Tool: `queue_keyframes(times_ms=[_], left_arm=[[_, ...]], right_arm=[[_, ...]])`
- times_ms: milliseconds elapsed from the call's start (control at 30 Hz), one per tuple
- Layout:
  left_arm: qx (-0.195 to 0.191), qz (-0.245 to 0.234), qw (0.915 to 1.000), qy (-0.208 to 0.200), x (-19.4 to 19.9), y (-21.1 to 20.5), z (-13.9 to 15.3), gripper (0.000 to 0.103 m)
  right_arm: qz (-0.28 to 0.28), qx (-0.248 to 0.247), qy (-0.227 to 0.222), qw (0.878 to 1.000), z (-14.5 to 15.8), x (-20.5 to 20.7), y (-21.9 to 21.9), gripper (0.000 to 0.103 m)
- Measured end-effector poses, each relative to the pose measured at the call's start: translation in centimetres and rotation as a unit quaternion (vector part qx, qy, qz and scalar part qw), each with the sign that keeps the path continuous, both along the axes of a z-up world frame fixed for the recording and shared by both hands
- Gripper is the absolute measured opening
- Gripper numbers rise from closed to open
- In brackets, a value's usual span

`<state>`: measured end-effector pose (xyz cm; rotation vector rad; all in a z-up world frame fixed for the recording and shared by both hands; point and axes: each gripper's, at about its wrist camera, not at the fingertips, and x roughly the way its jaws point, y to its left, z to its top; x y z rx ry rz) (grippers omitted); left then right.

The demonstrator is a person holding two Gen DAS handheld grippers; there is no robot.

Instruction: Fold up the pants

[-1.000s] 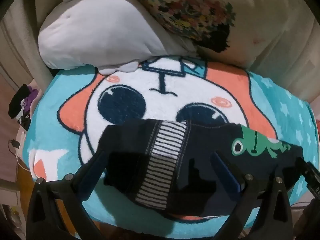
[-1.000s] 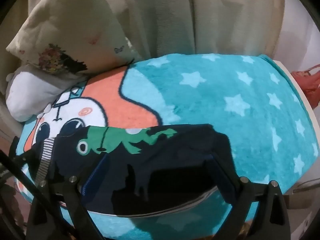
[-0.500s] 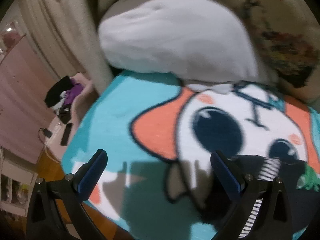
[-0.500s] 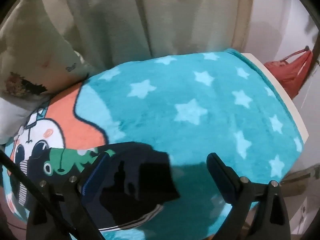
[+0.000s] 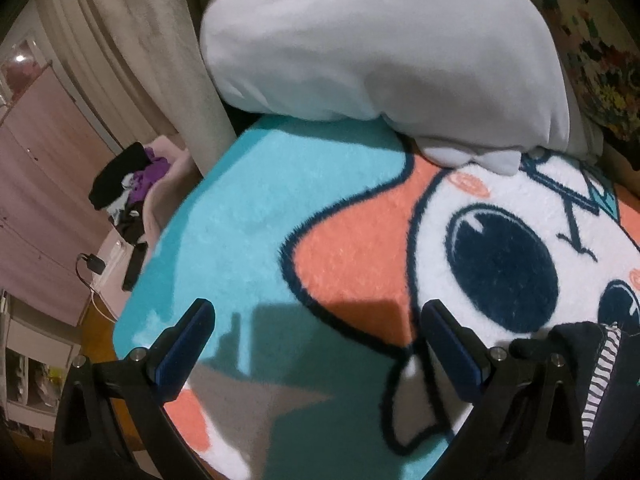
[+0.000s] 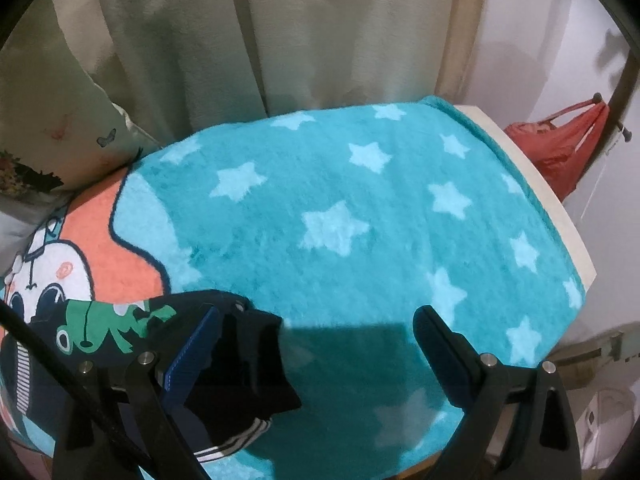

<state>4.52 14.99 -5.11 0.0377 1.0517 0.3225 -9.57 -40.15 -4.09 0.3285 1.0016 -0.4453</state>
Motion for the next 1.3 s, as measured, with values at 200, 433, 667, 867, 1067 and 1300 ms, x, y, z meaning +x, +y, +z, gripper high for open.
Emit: queue_keyframes(times_ms=[200,433,667,867,1067,1300], left_arm=[[-0.008,-0.029,0.9995,-0.004,-0.8,-2.5,1.7,0.087],[0.021,-0.138,0.9901,0.008,-1.4,-10.1,4.8,0.073],[0.017,-0.245,0.9692,0.026,-2.1,-17.9,6.0,0.073],[0.029,-0.34,0.9394,0.028,-3.4,-24.9,5.9,0.072],[0.045,-0.4,0.9154,0.02,-4.8,-29.3,6.0,0.072],[0.026,-0.421,0.9058,0.035,-5.2,-30.8,5.2,0.072]], right_arm=[[0.008,0.01,0.003,1.0,-0.5,-0.1,0.5,0.099],[0.015,0.033,-0.007,0.999,-0.8,-0.3,0.9,0.098],[0.017,0.059,-0.026,0.998,-0.6,-1.3,1.2,0.096],[0.013,0.084,-0.026,0.996,-1.3,-2.0,1.1,0.091],[-0.006,0.101,-0.028,0.994,-1.8,-3.3,0.5,0.091],[-0.008,0.109,-0.034,0.993,-2.0,-4.4,0.3,0.09]])
